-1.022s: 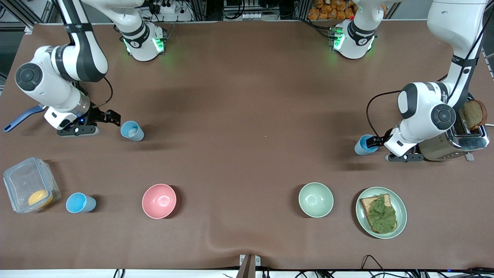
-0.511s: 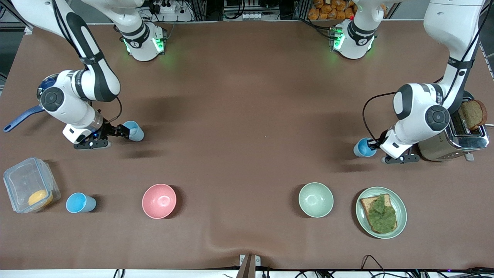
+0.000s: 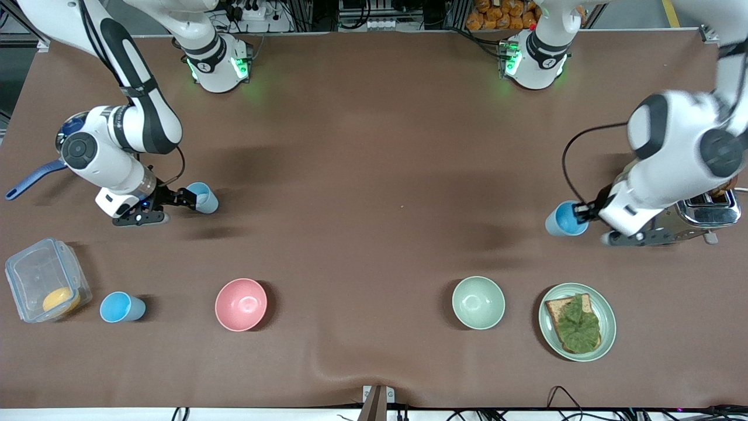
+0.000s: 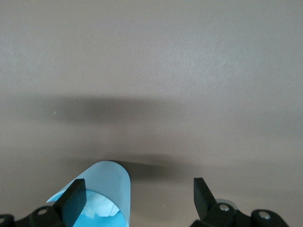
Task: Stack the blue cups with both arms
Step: 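Close both grippers around the blue cups and lift them slightly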
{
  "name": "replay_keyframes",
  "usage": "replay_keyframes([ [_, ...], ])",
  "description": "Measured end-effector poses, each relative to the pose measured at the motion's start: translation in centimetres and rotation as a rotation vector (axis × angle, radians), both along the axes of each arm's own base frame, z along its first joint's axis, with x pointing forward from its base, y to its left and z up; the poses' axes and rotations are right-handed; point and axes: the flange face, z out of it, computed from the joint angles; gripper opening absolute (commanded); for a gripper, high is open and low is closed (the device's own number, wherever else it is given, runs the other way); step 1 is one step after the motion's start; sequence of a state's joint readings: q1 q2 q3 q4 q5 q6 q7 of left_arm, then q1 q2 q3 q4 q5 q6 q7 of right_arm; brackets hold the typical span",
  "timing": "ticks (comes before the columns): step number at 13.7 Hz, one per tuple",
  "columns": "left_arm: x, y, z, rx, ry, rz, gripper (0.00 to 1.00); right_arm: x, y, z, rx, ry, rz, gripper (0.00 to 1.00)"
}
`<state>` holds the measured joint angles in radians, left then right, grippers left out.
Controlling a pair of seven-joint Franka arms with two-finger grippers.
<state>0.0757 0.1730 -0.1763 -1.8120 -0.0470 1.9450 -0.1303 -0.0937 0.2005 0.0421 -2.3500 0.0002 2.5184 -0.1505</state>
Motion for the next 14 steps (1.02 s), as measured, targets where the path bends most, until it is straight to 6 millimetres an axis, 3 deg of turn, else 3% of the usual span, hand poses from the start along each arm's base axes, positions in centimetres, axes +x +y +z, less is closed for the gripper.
replay_keyframes([
  [2, -0.2, -0.2, 5.9, -0.014, 0.019, 0.002, 0.00, -0.2, 0.1, 0.3, 0.001, 0.018, 0.010, 1.00],
  [5, -0.4, -1.7, 10.2, -0.043, 0.013, -0.021, 0.00, -0.3, 0.0, 0.6, 0.001, 0.021, 0.023, 1.00],
  [8, -0.7, -4.7, 11.0, -0.054, 0.003, -0.066, 0.00, -0.5, -0.1, 0.6, 0.003, 0.036, 0.032, 1.00],
  [12, -0.4, -4.1, 10.5, -0.054, 0.010, -0.055, 0.00, -1.7, -0.4, -0.5, 0.005, 0.065, 0.029, 1.00],
  [13, -0.4, -4.2, 10.5, -0.054, 0.011, -0.056, 0.00, -1.8, -0.4, -0.6, 0.006, 0.068, 0.028, 0.91],
  [14, -0.3, -4.2, 10.4, -0.055, 0.012, -0.057, 0.00, -1.9, -0.4, -0.7, 0.006, 0.071, 0.029, 0.71],
])
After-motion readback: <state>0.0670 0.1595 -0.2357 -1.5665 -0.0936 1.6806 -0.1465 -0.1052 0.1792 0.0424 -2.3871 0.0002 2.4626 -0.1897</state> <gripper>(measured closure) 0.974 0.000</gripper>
